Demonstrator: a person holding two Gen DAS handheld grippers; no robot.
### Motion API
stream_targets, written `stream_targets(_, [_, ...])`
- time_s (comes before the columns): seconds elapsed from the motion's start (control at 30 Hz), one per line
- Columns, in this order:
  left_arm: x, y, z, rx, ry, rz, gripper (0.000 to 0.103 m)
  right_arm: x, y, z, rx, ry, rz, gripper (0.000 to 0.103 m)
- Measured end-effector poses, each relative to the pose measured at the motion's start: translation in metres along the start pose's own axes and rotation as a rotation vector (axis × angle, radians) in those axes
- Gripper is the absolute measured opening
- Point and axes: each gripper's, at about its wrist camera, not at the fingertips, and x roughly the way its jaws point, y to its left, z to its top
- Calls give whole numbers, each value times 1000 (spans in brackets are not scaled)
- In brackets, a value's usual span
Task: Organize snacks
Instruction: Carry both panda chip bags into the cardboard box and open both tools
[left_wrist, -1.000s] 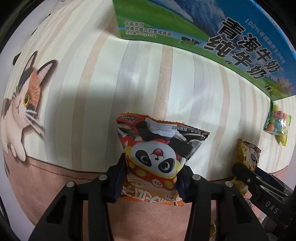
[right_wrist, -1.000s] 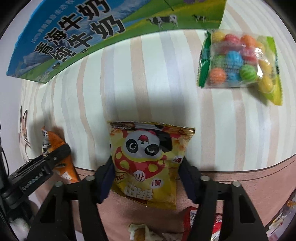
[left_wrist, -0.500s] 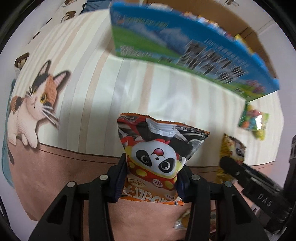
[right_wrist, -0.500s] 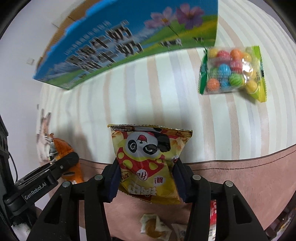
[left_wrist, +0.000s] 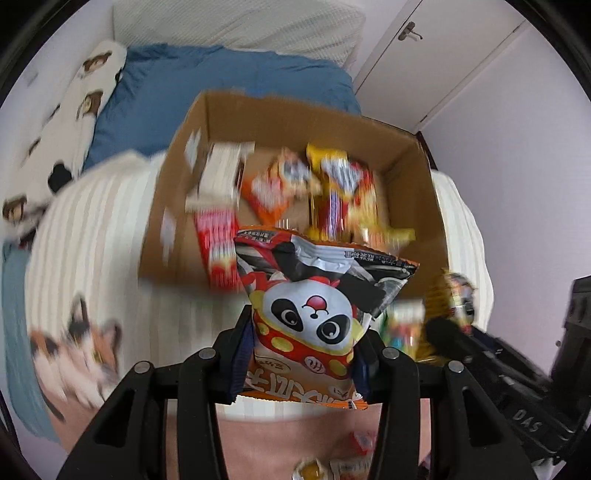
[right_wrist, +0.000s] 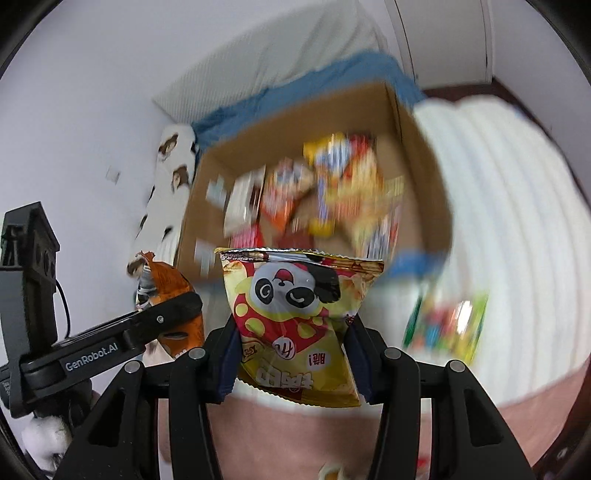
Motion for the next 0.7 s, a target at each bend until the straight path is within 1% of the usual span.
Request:
stream_targets(0.03, [4, 1, 14, 2, 1, 10, 42, 4, -1, 21, -4, -4, -20, 53])
stream_targets(0.07, [7, 3, 26, 4, 6, 18, 42, 7, -3, 34, -1, -4, -29, 53])
stream_targets(0.17, [34, 8, 74, 5, 49, 40, 42, 28, -14, 83, 21, 15, -69, 53])
stream_targets(0.3, [77, 16, 126, -4, 115, 72, 42, 63, -28, 130, 60, 58, -109, 53])
stream_targets(0.4, [102, 21, 150, -6, 150, 83, 42, 89, -38, 155, 79, 87, -143, 53])
stream_targets(0.53, [127, 26, 172, 5, 190, 107, 43, 117, -49, 174, 102, 112, -178, 53])
stream_targets(0.6, [142, 27, 182, 20, 211, 120, 43, 132, -58, 181, 123, 141, -191, 53])
stream_targets(0.63, [147, 29, 186, 23, 220, 123, 43, 136, -61, 181, 135, 152, -199, 55])
stream_targets(0.67, [149, 29, 189, 24, 222, 128, 47, 142, -65, 182, 149, 165, -204, 59])
stream_targets(0.7, [152, 30, 190, 27, 221, 134, 61, 147, -69, 182, 170, 175, -199, 76])
